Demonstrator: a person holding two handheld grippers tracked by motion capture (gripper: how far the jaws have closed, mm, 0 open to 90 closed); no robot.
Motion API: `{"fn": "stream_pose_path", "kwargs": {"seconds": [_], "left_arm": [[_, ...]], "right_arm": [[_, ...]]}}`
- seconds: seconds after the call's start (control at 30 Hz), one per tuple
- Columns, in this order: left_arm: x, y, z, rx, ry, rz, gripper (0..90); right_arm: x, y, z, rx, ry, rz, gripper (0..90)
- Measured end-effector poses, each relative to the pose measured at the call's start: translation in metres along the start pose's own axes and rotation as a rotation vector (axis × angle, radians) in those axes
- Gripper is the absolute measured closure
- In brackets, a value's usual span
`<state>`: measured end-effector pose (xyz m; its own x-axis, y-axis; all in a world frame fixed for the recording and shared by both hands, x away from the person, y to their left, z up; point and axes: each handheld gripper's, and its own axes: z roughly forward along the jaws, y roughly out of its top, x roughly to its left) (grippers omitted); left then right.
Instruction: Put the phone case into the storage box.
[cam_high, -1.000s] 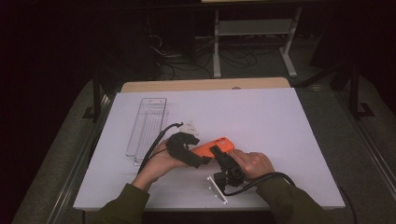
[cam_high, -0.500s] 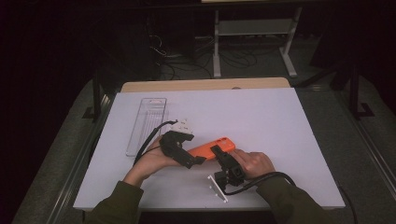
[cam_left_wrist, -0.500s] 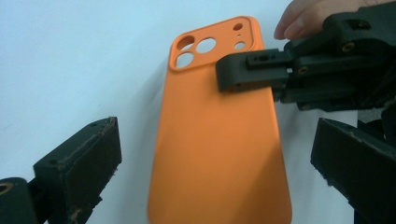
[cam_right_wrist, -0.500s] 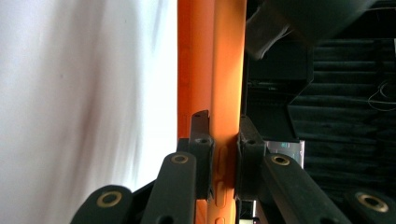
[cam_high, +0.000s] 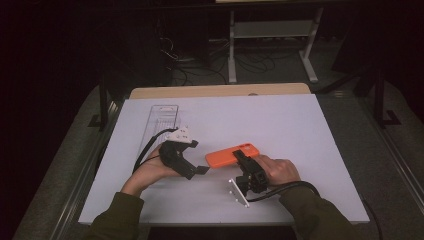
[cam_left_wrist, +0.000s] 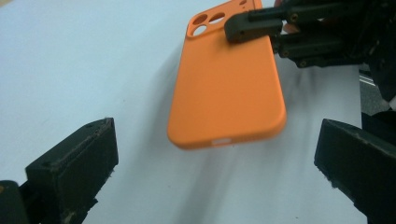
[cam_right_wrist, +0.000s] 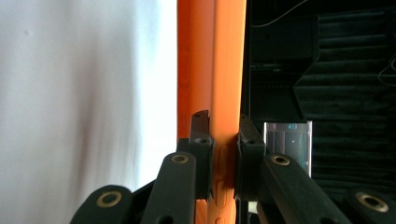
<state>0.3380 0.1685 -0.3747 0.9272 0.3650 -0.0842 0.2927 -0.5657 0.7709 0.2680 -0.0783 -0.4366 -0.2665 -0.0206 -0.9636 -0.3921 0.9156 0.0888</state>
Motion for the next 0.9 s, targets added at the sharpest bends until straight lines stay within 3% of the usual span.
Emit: {"fn": "stream_pose_path", "kwargs": {"seconds": [0.17, 0.3, 0.73, 0.8, 0.9], "left_arm": [[0.002, -0.002, 0.000, -0.034, 0.018, 0.002, 0.0], [0.006, -0.005, 0.001, -0.021, 0.022, 0.020, 0.0], [0.008, -0.010, 0.009, -0.032, -0.013, 0.021, 0.0], [0.008, -0.011, 0.009, -0.031, -0.015, 0.020, 0.0], [0.009, -0.011, 0.009, -0.031, -0.023, 0.014, 0.0]], "right_arm": [[-0.003, -0.008, 0.000, 0.013, -0.015, 0.028, 78.9], [-0.008, -0.015, -0.001, 0.030, -0.018, 0.052, 78.8], [-0.013, -0.022, -0.003, 0.045, -0.022, 0.101, 78.8], [-0.012, -0.021, -0.004, 0.052, -0.018, 0.134, 78.8], [-0.012, -0.022, -0.003, 0.051, -0.014, 0.144, 78.8]]}}
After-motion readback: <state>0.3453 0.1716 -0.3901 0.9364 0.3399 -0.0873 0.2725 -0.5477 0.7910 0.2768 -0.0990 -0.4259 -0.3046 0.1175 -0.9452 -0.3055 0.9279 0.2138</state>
